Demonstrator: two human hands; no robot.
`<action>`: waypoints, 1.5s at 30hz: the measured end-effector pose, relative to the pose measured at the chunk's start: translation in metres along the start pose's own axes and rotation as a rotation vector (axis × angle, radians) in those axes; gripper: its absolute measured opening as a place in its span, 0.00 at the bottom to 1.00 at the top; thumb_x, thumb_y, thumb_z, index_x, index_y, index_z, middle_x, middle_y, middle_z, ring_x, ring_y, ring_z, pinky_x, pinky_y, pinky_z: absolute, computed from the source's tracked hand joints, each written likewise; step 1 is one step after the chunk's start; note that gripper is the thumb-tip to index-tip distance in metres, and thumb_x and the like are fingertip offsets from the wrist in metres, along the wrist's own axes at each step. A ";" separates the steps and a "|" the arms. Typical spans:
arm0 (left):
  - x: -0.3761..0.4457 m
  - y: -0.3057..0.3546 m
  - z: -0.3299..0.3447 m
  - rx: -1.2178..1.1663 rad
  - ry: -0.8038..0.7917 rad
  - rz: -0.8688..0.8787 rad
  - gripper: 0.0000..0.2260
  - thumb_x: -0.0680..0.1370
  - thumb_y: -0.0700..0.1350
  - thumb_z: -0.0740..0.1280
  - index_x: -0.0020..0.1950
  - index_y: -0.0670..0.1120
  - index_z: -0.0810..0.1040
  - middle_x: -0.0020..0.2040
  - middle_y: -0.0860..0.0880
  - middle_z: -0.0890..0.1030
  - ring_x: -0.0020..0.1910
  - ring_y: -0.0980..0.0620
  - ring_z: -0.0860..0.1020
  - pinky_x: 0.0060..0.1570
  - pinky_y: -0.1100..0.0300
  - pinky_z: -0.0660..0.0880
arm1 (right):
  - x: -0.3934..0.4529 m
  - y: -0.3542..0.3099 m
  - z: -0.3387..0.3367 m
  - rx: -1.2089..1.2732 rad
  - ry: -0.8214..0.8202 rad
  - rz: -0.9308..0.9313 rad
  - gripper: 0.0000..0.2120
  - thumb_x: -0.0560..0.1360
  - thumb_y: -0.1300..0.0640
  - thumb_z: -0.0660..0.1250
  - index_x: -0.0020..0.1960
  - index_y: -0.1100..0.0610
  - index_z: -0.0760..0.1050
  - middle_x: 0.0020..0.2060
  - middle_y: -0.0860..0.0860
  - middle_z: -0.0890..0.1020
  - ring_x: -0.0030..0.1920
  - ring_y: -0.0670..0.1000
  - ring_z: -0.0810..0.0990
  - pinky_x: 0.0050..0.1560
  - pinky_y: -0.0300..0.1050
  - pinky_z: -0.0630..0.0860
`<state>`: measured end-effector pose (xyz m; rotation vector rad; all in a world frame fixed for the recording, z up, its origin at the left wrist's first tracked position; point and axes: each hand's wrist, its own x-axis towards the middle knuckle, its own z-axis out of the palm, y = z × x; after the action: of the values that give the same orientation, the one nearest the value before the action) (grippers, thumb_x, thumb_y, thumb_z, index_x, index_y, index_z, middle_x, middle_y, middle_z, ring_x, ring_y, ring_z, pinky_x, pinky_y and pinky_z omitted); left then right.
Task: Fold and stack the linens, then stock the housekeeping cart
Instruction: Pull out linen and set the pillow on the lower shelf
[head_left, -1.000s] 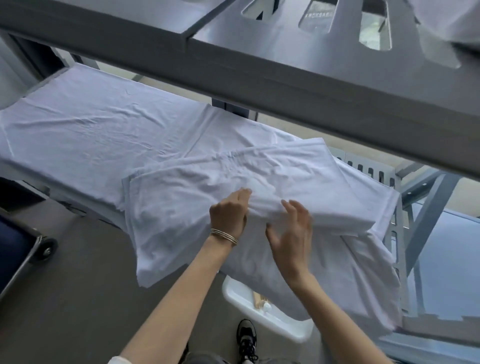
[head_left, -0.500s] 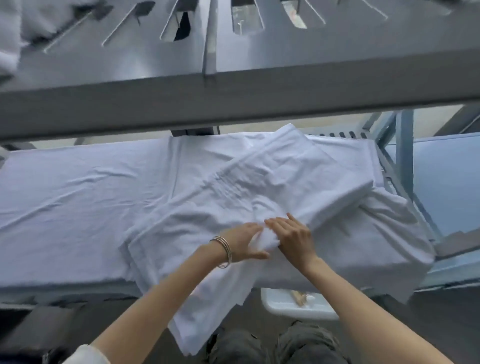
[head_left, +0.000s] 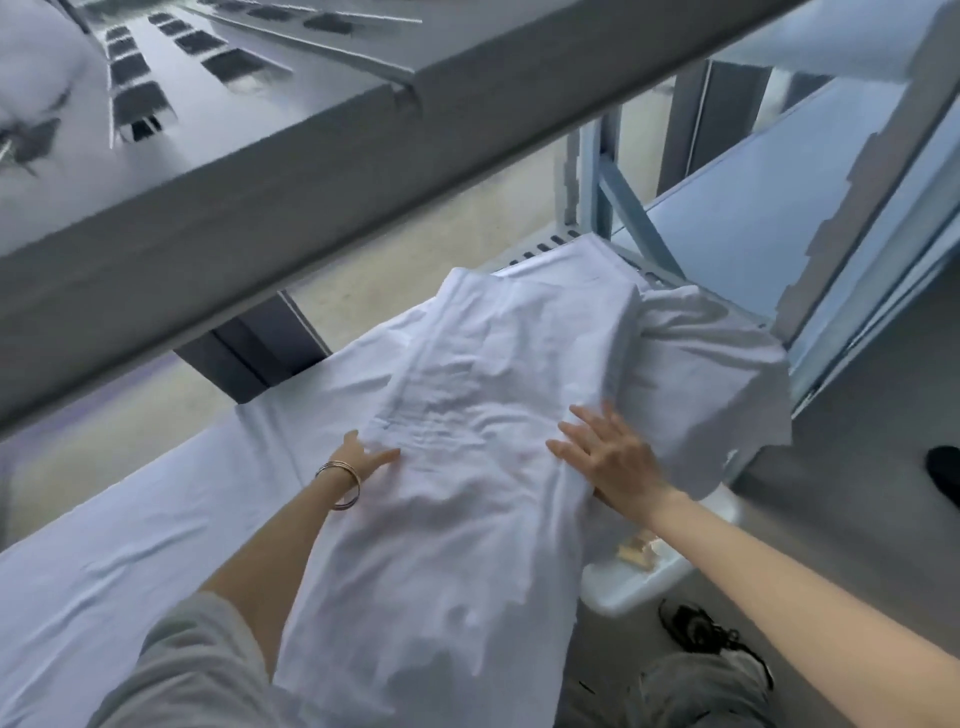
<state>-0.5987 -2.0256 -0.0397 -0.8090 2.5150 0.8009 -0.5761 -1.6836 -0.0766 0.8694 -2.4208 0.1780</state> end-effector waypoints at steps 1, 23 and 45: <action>0.008 0.000 0.002 -0.037 0.008 -0.013 0.40 0.73 0.52 0.72 0.75 0.39 0.54 0.71 0.39 0.66 0.68 0.40 0.68 0.63 0.51 0.66 | 0.004 -0.001 0.002 -0.011 0.000 -0.011 0.19 0.75 0.68 0.55 0.44 0.54 0.82 0.44 0.53 0.84 0.51 0.59 0.83 0.55 0.62 0.77; 0.000 -0.031 -0.061 -0.520 -0.248 0.033 0.38 0.49 0.56 0.79 0.55 0.43 0.79 0.52 0.45 0.81 0.51 0.48 0.78 0.60 0.51 0.72 | -0.022 -0.038 -0.048 0.339 -0.248 0.152 0.26 0.66 0.70 0.60 0.61 0.51 0.72 0.45 0.47 0.82 0.36 0.49 0.82 0.26 0.39 0.74; -0.001 -0.027 -0.020 1.057 0.346 0.895 0.21 0.50 0.40 0.77 0.41 0.49 0.79 0.40 0.51 0.82 0.47 0.48 0.82 0.72 0.41 0.49 | 0.057 -0.097 -0.053 0.035 -0.694 0.428 0.12 0.69 0.61 0.68 0.51 0.54 0.72 0.47 0.51 0.80 0.48 0.54 0.79 0.53 0.53 0.59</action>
<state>-0.5846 -2.0559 -0.0345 0.6069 2.9784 -0.5770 -0.5281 -1.7750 -0.0072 0.4497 -3.2468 0.0816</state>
